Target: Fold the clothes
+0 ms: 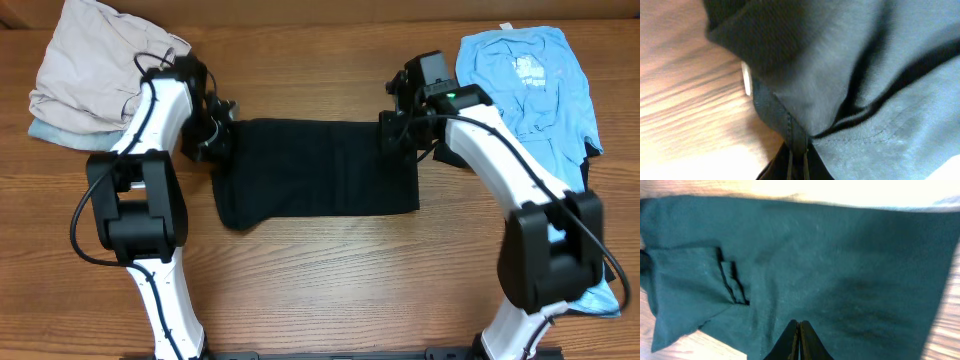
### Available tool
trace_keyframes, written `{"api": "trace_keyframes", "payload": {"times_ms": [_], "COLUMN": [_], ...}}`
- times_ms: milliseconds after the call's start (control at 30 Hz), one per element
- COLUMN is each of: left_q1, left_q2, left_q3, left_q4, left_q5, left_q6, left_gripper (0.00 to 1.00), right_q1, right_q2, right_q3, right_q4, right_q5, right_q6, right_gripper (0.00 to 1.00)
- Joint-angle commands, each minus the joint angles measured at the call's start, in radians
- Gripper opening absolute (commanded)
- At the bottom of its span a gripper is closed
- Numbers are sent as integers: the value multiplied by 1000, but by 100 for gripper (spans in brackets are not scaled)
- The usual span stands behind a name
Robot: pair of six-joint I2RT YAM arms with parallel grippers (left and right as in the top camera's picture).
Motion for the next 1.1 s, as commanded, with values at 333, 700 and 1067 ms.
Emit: {"api": "trace_keyframes", "payload": {"times_ms": [333,700,1067], "left_q1": [12,-72,-264], "left_q2": [-45,-45,-35], "left_q3": [428,676,649], "left_q4": [-301,-411,-383], "left_q5": [-103,-106,-94], "left_q6": [5,-7,-41], "left_gripper": [4,4,4], "right_q1": [1,5,6], "right_q2": [164,216,216], "right_q3": [-14,-34,-33], "right_q4": [100,145,154], "right_q5": [-231,-219,-242], "right_q6": [94,179,179], "right_gripper": [4,4,4]}}
